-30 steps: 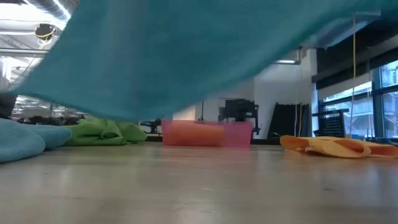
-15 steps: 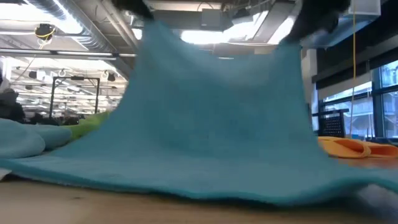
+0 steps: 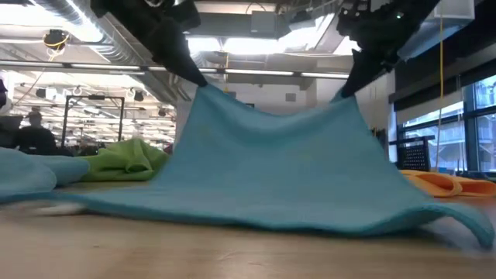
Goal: Roll microfiber towels into tight, uniform cylinder then place into a basket
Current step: Roll the left blue microfiber cloth
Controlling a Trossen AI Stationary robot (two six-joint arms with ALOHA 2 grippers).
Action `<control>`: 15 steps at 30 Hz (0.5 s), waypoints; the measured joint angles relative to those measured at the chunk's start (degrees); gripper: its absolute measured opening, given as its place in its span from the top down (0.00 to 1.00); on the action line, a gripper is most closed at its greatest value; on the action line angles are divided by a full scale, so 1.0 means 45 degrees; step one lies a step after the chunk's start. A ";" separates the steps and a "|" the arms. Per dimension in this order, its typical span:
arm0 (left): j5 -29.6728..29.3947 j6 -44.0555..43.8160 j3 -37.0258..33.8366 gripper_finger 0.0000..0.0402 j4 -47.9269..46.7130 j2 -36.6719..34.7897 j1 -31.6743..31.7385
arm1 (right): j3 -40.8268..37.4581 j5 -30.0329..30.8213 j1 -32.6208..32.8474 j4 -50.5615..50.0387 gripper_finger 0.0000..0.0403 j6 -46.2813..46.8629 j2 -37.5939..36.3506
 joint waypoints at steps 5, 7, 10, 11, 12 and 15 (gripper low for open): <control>0.0284 0.0529 0.0000 1.00 0.0368 0.0000 0.0604 | 0.0008 -0.0636 -0.1127 0.0556 1.00 -0.1266 -0.1340; 0.0358 0.0654 0.0000 1.00 0.0379 0.0000 0.0759 | 0.0015 -0.0877 -0.1434 0.0693 1.00 -0.1518 -0.1659; 0.0455 0.0670 0.0000 1.00 0.0379 0.0000 0.0814 | 0.0015 -0.1552 -0.1543 0.0903 1.00 -0.1647 -0.1802; 0.0505 0.0670 0.0000 1.00 0.0379 0.0000 0.0760 | 0.0010 -0.1778 -0.1454 0.0926 1.00 -0.1656 -0.1797; 0.0610 0.0670 0.0000 1.00 0.0376 0.0000 0.0677 | -0.0048 -0.2058 -0.1289 0.1096 1.00 -0.1656 -0.1788; 0.0831 0.0840 0.0000 1.00 0.0308 0.0000 0.0248 | -0.0300 -0.2376 -0.0575 0.1317 1.00 -0.1589 -0.1705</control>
